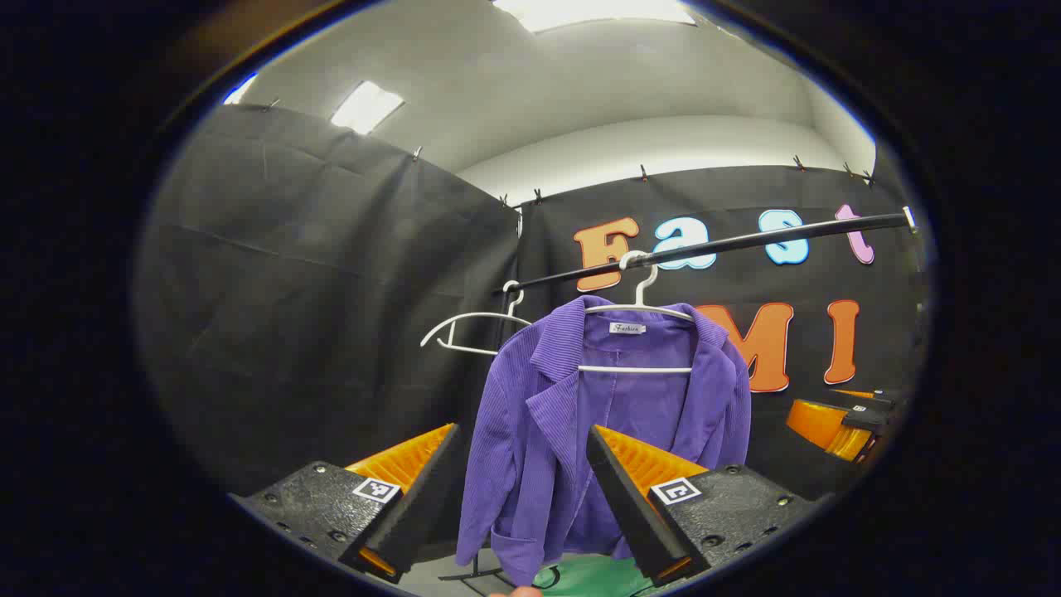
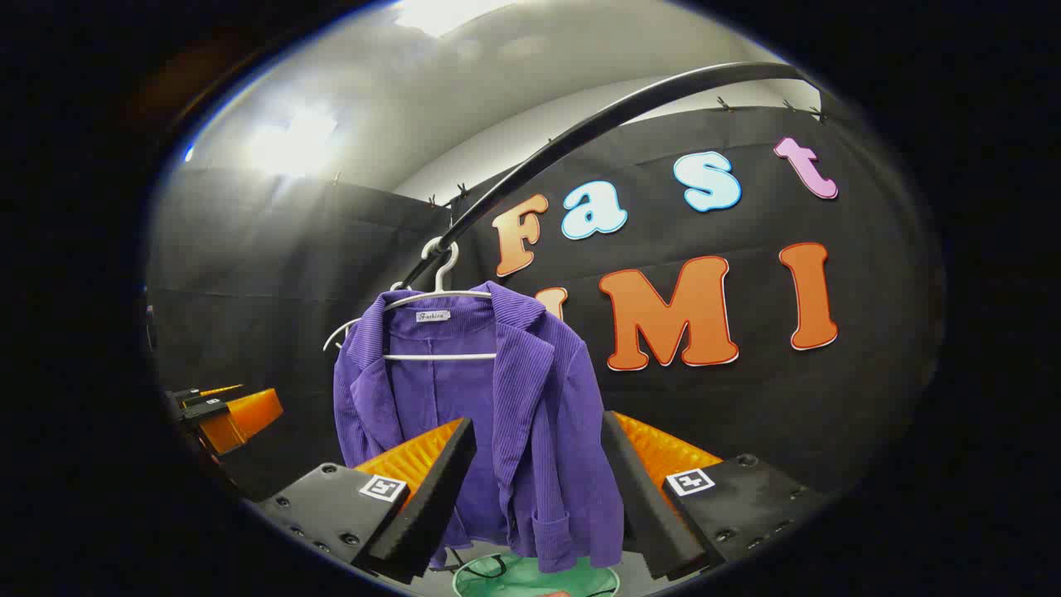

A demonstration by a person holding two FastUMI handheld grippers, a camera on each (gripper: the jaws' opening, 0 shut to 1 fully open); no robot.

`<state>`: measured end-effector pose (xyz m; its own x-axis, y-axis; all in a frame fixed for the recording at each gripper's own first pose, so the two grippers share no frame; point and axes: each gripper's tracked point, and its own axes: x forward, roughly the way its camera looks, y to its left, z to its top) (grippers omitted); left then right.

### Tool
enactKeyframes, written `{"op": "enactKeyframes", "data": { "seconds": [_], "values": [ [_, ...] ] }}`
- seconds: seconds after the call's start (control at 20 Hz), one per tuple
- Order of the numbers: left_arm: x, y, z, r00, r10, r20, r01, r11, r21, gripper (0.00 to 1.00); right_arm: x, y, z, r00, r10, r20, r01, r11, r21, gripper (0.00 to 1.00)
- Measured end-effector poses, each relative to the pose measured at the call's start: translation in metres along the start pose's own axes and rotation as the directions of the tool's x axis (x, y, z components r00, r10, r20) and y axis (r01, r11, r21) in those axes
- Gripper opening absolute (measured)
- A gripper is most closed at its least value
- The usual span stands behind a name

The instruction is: Grasp the clothes on the hanger with both hands and then place them into the laundry hamper below.

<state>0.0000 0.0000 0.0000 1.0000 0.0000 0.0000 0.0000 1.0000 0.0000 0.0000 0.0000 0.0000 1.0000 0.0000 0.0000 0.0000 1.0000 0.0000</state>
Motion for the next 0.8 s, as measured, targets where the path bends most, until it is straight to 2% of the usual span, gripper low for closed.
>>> {"op": "enactKeyframes", "data": {
  "seconds": [0.2,0.3,0.35,0.4,0.5,0.55,0.6,0.65,0.75,0.8],
  "values": [
    [0.005,0.0,0.006,0.999,0.022,0.026,-0.022,1.0,0.004,0.91,0.013,0.008,-0.008,1.0,0.019,-0.021,-0.019,1.0,0.011,0.98],
    [0.013,-0.002,0.001,1.0,-0.006,0.018,0.006,1.0,-0.016,0.91,0.024,0.013,-0.009,1.0,-0.003,-0.017,0.003,1.0,-0.003,0.98],
    [0.021,-0.001,0.0,1.0,-0.016,0.024,0.017,1.0,-0.023,0.95,0.032,0.017,-0.008,1.0,-0.022,-0.007,0.022,1.0,-0.008,0.98],
    [0.029,0.004,-0.007,1.0,-0.024,-0.001,0.024,0.999,-0.028,0.92,0.04,0.021,-0.009,0.999,-0.039,-0.012,0.039,0.999,-0.02,0.98],
    [0.042,0.013,-0.008,0.999,-0.039,0.001,0.039,0.998,-0.042,0.92,0.059,0.036,-0.012,0.999,-0.035,0.0,0.035,0.999,-0.039,0.99],
    [0.051,0.02,-0.007,0.999,-0.033,0.011,0.033,0.998,-0.046,0.95,0.066,0.041,-0.013,0.999,-0.042,0.002,0.042,0.998,-0.045,0.99],
    [0.06,0.027,-0.011,0.999,-0.033,0.011,0.033,0.998,-0.044,0.91,0.074,0.045,-0.015,0.999,-0.053,0.001,0.053,0.997,-0.051,0.99],
    [0.068,0.032,-0.013,0.999,-0.037,0.007,0.037,0.998,-0.043,0.95,0.082,0.048,-0.018,0.998,-0.065,-0.001,0.065,0.996,-0.06,0.99],
    [0.083,0.042,-0.023,0.999,-0.046,-0.02,0.045,0.997,-0.058,0.91,0.089,0.058,-0.024,0.997,-0.078,-0.003,0.077,0.995,-0.062,0.99],
    [0.087,0.046,-0.028,0.998,-0.052,-0.031,0.05,0.996,-0.076,0.95,0.09,0.06,-0.026,0.996,-0.091,-0.002,0.091,0.994,-0.062,0.98]
  ]
}}
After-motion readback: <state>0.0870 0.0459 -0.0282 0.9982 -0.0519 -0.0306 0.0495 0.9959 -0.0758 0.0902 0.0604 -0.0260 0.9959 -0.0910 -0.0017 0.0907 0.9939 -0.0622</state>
